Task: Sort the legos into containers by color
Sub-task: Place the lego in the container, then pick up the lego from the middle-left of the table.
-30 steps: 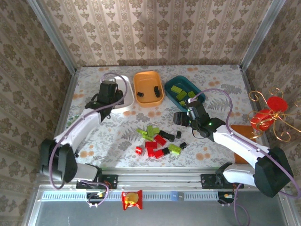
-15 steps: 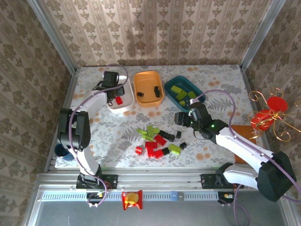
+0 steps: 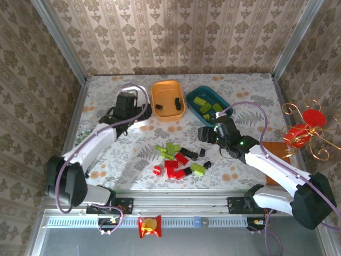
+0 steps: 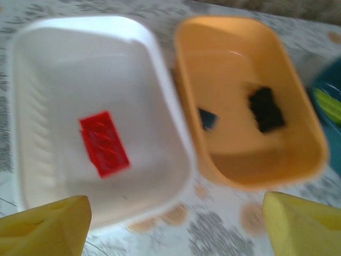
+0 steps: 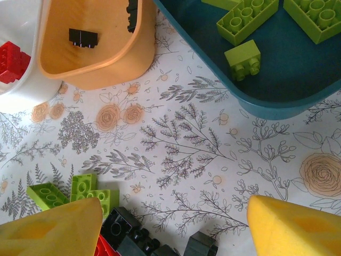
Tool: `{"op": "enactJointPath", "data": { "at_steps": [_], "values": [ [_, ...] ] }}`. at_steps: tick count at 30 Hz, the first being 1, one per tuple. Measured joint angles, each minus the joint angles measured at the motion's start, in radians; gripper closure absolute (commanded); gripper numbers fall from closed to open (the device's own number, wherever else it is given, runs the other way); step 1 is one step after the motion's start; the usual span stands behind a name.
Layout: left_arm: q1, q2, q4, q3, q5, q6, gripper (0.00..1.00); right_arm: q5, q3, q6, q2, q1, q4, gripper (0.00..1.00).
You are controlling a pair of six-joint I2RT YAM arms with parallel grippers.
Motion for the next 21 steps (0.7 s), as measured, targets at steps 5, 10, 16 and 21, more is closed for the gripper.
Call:
{"op": "enactJointPath", "data": {
  "at_steps": [5,10,16,21],
  "values": [
    [-0.196,-0.156,-0.033,-0.192,0.014,-0.009,0.13,0.000,-0.001,0.000,0.004,0.000,0.002,0.26],
    [-0.311,-0.267,-0.089,-0.374,0.035,-0.068,0.13,0.000,-0.015,0.000,0.025,0.000,0.007,0.26],
    [-0.440,-0.282,-0.119,-0.427,0.042,-0.139,0.15,-0.001,-0.015,0.000,0.047,0.000,0.008,0.26],
    [-0.505,-0.232,-0.121,-0.427,0.042,-0.169,0.23,0.000,-0.015,0.000,0.048,0.000,0.008,0.26]
  ]
}}
